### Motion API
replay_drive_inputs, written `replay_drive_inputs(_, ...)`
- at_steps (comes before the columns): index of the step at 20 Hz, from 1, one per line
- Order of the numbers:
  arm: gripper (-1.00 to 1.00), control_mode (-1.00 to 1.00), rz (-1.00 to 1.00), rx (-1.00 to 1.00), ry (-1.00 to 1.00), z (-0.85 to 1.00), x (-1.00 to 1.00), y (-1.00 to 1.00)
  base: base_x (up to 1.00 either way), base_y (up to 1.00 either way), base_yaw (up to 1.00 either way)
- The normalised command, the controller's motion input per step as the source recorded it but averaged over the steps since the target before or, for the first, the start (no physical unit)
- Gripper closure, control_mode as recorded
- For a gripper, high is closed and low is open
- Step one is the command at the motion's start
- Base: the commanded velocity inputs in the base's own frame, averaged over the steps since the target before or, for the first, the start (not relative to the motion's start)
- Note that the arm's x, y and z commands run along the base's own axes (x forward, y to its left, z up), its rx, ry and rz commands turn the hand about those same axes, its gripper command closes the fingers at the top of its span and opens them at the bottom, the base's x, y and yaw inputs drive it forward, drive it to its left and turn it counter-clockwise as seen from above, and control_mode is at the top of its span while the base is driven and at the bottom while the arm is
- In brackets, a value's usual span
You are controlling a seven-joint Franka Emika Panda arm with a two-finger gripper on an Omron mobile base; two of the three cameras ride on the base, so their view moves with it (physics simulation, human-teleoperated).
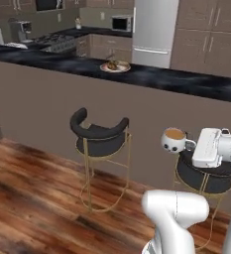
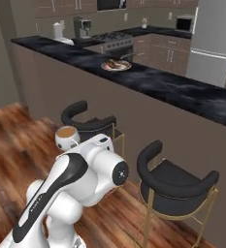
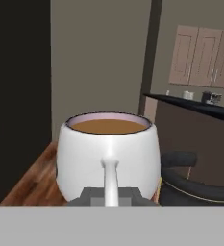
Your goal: Pick up the brewed coffee from the coffee machine and place it next to the breakfast plate on the dining counter.
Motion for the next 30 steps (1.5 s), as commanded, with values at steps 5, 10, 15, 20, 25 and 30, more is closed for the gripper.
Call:
replay_drive_inputs(5, 1.00, 1.00, 0.00, 0.00, 0.00, 0.00, 0.00, 0.00, 1.00, 1.00, -0.43)
replay_drive_inputs(10, 1.00, 1.00, 0.00, 0.00, 0.00, 0.00, 0.00, 0.00, 1.00, 1.00, -0.43)
replay_drive_inputs(15, 1.00, 1.00, 0.00, 0.00, 0.00, 0.00, 0.00, 0.00, 1.00, 0.72, -0.44)
replay_drive_inputs(20, 1.00, 1.00, 0.00, 0.00, 0.00, 0.00, 0.00, 0.00, 1.00, 0.49, -0.39)
replay_drive_inputs(25, 1.00, 1.00, 0.00, 0.00, 0.00, 0.00, 0.00, 0.00, 1.00, 0.47, -0.29)
replay_drive_inputs(30, 1.00, -1.00, -0.05, 0.00, -0.02, 0.02, 0.32, 0.00, 0.57, 0.02, -0.12)
